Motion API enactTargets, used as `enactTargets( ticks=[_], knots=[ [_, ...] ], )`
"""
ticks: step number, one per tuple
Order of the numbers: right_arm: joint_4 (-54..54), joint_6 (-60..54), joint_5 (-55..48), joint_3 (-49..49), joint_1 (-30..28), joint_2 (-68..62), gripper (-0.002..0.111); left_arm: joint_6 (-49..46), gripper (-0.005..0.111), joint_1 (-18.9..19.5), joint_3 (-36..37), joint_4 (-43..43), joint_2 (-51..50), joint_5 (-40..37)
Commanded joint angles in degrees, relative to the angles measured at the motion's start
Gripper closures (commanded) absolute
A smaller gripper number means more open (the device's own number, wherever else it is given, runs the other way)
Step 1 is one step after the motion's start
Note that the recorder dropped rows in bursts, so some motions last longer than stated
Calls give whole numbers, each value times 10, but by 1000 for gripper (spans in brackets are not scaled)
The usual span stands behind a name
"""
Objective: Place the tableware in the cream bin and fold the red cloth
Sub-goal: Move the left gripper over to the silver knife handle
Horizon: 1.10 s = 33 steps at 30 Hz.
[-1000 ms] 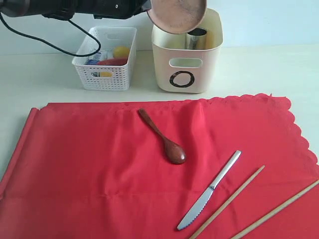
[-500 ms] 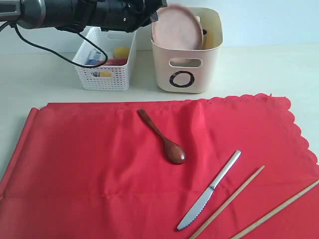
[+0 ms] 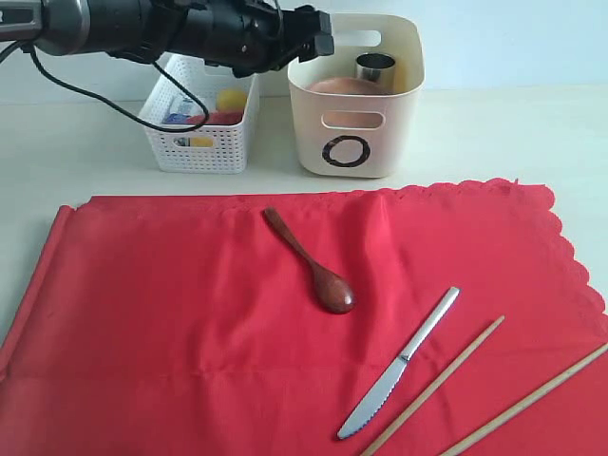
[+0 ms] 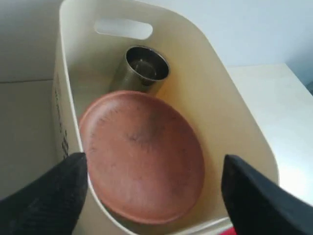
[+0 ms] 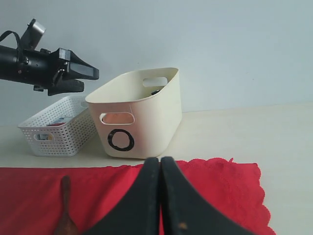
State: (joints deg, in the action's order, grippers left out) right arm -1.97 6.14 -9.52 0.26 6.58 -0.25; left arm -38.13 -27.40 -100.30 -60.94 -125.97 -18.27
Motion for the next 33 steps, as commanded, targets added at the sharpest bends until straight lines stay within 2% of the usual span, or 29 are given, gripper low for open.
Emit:
enactTargets(
  ticks=[1,3,6,9,12,17,23,33],
  knots=[
    [4,-1,6,-3,1,2,108,-7,41,6,-3,24,5,-51],
    [4,-1,6,-3,1,2,108,-7,52,8,-3,26,7,-66],
    [4,-1,6,-3,1,2,108,-7,77,12,-3,32,9,-91],
    [4,-1,6,-3,1,2,108,-7,106,17,-3,38,21,-132],
    [4,-1,6,-3,1,2,108,-7,106,17,-3,70,41,-173],
    [4,-1,6,-3,1,2,108,-10,106,17,-2,86,74,-311],
    [4,-1,6,-3,1,2,108,-34,106,11,47,80,90,-417],
    [4,-1,6,-3,1,2,108,-160,106,-61,139,77,90,-449]
  ],
)
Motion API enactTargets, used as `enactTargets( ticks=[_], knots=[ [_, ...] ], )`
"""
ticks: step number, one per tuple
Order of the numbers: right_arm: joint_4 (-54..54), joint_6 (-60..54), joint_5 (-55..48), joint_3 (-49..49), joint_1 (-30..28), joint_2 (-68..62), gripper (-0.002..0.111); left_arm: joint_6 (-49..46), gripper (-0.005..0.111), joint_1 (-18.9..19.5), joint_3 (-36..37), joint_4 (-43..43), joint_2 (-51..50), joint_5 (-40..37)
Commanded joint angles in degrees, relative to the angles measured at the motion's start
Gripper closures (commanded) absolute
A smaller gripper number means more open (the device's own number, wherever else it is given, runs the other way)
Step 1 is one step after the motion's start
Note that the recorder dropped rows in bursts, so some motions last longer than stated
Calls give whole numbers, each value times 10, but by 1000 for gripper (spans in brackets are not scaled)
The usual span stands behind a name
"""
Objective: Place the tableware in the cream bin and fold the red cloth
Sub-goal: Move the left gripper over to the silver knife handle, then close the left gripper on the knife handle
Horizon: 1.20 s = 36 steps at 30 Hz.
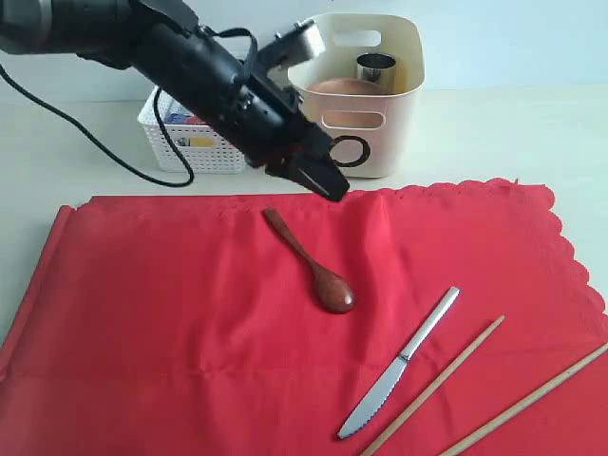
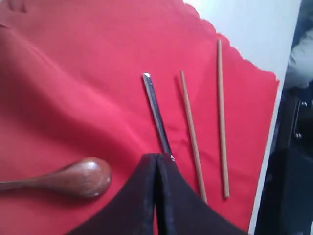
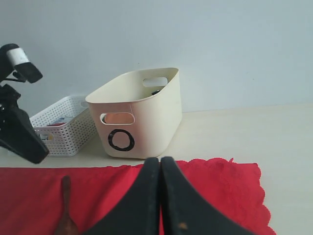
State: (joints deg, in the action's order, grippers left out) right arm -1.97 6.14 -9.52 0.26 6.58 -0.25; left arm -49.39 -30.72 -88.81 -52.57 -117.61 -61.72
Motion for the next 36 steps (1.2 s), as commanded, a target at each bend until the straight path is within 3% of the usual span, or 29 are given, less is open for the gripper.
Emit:
enactTargets(
  ticks=[1,7,11,19,24,27,32,36],
  knots=[
    [4,-1,6,-3,1,2,108,-58,106,-37,30,-5,7,-19],
    [4,-1,6,-3,1,2,108,-118,107,-89,55,5,7,-23],
    [4,-1,6,-3,1,2,108,-132,107,-143,61,56,3,25],
    [4,-1,6,-3,1,2,108,-72,107,-238,61,177,-23,138],
    [4,-1,6,-3,1,2,108,0,106,-258,61,234,-38,217],
    [4,-1,6,-3,1,2,108,8,95,-258,61,234,-50,247],
    [4,-1,6,-3,1,2,108,18,62,-258,61,234,-68,291],
    [4,-1,6,-3,1,2,108,18,55,-258,61,234,-78,319]
  ],
)
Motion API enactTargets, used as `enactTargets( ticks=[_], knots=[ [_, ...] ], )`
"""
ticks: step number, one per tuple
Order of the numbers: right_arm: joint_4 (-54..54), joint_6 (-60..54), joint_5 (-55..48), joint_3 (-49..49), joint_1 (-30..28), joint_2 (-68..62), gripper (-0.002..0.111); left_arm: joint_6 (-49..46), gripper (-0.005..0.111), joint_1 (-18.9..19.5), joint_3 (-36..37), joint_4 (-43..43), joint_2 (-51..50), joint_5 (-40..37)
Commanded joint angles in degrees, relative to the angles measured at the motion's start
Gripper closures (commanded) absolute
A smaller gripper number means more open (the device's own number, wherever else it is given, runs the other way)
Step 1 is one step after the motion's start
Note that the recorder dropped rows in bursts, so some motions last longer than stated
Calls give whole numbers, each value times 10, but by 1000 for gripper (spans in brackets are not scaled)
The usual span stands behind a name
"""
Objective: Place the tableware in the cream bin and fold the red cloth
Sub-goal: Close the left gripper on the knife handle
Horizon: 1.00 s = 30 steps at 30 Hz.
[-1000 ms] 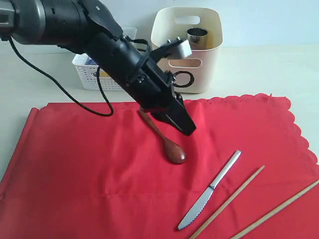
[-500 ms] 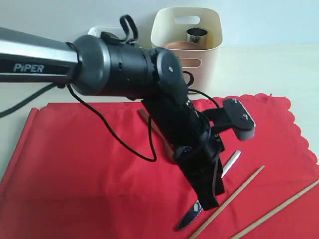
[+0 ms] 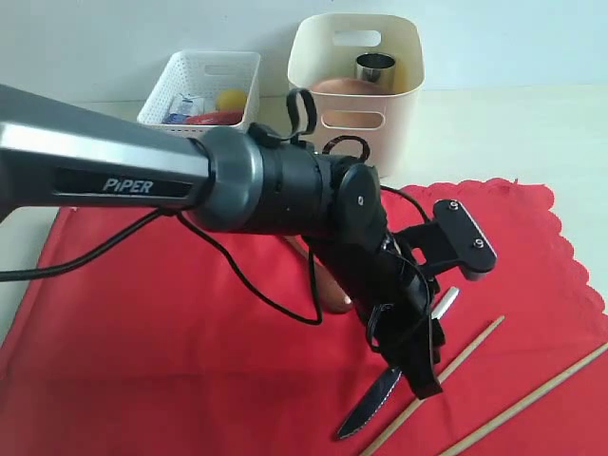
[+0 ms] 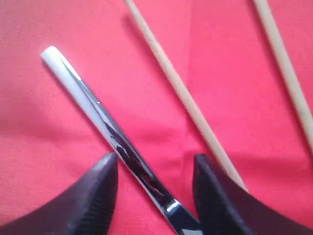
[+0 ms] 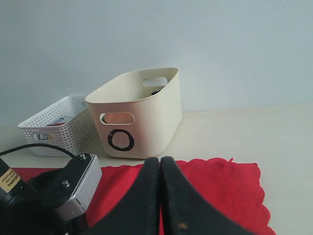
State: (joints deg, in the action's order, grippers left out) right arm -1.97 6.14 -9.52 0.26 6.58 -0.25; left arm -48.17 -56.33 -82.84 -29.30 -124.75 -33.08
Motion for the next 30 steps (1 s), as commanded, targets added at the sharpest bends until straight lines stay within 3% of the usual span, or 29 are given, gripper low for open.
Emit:
enactTargets(
  ticks=[1,7,17,30],
  knots=[
    [4,-1,6,-3,1,2,108,6,55,-2,1,2,-8,36],
    [4,-1,6,-3,1,2,108,6,59,-2,1,4,-21,44],
    [4,-1,6,-3,1,2,108,6,107,-2,1,21,-28,44],
    [4,-1,6,-3,1,2,108,9,107,-2,1,21,-26,41]
  ],
)
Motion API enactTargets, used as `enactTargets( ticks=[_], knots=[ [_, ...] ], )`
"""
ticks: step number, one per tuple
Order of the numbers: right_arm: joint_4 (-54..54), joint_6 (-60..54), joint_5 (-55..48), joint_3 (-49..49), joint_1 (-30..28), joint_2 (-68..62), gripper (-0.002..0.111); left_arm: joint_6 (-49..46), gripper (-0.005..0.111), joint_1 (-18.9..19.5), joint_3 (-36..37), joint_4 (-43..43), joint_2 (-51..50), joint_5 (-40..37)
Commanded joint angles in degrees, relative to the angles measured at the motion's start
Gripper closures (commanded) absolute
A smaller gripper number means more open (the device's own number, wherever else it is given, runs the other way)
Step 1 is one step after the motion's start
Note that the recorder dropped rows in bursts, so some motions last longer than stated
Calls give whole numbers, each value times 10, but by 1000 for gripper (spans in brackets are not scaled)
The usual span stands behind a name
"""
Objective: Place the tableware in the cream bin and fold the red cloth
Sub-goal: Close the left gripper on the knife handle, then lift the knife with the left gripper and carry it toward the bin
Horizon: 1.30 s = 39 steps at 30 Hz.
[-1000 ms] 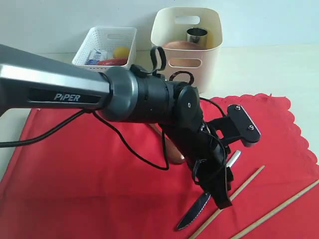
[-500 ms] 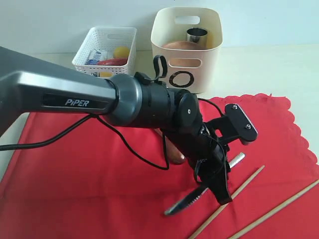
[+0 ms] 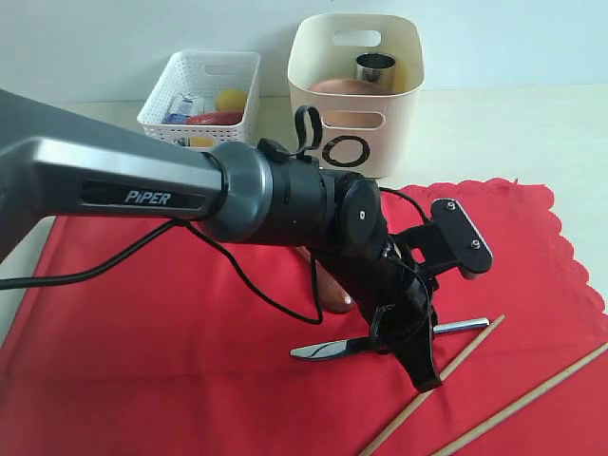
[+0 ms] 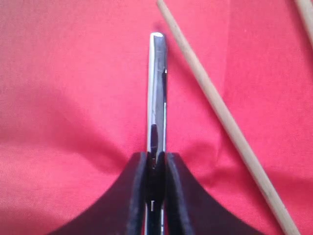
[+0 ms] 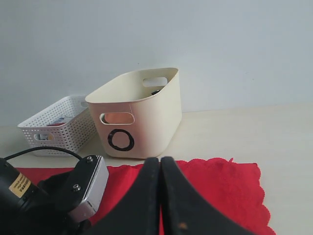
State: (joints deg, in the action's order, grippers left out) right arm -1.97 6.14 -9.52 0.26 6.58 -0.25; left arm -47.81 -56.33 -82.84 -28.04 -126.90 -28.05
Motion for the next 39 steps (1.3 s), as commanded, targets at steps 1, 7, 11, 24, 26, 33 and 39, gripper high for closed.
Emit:
enactTargets(
  ticks=[1,7,11,24,26,33,39],
  knots=[
    [4,-1,6,-3,1,2,108,5,107,-2,1,9,-4,-12],
    [4,-1,6,-3,1,2,108,31,107,-2,1,10,22,-29],
    [4,-1,6,-3,1,2,108,33,107,-2,1,17,39,-30],
    [4,-1,6,-3,1,2,108,50,107,27,1,33,126,2],
    [4,-1,6,-3,1,2,108,52,107,38,1,15,141,9],
    [4,-1,6,-3,1,2,108,48,107,49,1,-4,151,-23],
    [4,-1,6,-3,1,2,108,48,107,49,1,1,120,-34]
  ],
)
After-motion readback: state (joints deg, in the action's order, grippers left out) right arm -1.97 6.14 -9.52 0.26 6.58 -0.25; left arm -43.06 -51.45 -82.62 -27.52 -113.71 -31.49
